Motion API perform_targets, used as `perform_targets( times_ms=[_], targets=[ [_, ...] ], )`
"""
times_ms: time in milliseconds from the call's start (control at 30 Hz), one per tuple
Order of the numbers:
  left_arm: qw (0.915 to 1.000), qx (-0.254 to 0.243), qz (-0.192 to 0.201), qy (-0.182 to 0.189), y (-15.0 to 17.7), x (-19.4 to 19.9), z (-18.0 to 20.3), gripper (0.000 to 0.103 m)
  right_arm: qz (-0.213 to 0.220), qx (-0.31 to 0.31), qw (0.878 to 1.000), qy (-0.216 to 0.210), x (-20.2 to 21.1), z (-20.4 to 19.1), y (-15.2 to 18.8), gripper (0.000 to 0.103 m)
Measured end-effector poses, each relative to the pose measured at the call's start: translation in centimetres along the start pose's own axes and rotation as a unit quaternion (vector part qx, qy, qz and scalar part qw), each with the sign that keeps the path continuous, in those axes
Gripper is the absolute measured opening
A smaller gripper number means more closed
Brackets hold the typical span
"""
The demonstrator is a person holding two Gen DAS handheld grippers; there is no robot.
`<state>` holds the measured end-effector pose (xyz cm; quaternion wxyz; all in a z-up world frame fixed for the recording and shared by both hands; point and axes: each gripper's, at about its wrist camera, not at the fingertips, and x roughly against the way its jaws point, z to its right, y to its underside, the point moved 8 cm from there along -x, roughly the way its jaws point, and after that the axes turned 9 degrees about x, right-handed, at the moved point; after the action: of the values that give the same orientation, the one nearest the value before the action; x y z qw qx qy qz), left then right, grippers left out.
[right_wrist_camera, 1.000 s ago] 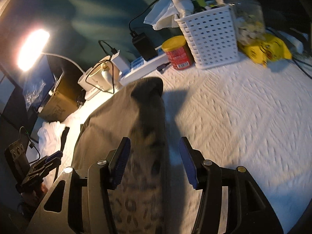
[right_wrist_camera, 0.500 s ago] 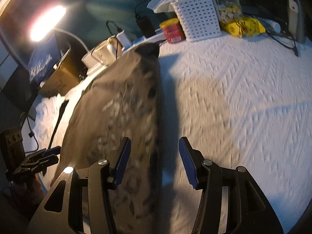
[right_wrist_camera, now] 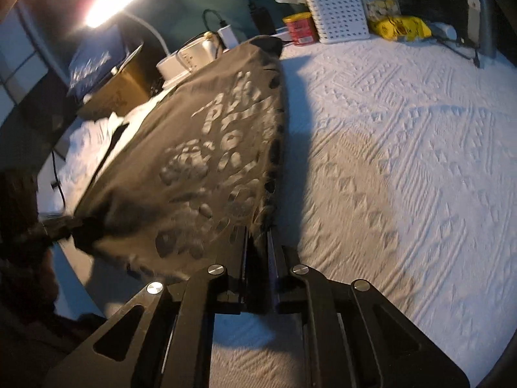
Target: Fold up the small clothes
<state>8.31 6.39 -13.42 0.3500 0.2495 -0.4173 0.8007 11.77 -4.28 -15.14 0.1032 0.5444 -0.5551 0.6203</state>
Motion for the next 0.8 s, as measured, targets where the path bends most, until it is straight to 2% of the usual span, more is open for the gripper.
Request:
perform_targets(
  times_ms=[100,200,367,467,533,800],
  targets=[
    [1.0,0.008,0.0,-0.001,0.0,0.6,-0.5,0.001,0.006,-0.004,1.0,0.006,0.5,-0.5,0.3,0.007],
    [0.9998,0.008,-0.009,-0.015,0.5,1.0,-0.7,0.001,0.012,0.019,0.999,0.027,1.4,-1.7,0.2,0.006],
    [0.9996,-0.014,-0.013,-0.022,1.0,2.0,0.4,0.001,0.015,0.039,0.997,0.067,3.3,-3.4,0.7,0.006],
    [0.9982,-0.016,-0.033,-0.047,2.0,1.0,-0.9,0.001,0.009,0.043,0.996,0.077,3.7,-4.7,1.7,0.006],
    [0.9969,-0.008,-0.052,-0.058,2.8,0.2,-2.1,0.002,0.002,0.036,0.996,0.077,3.4,-5.3,2.7,0.006],
    [0.9956,-0.019,-0.06,-0.069,3.1,0.2,-3.4,0.006,-0.004,-0.008,0.998,0.066,2.6,-5.8,5.1,0.007]
  ],
)
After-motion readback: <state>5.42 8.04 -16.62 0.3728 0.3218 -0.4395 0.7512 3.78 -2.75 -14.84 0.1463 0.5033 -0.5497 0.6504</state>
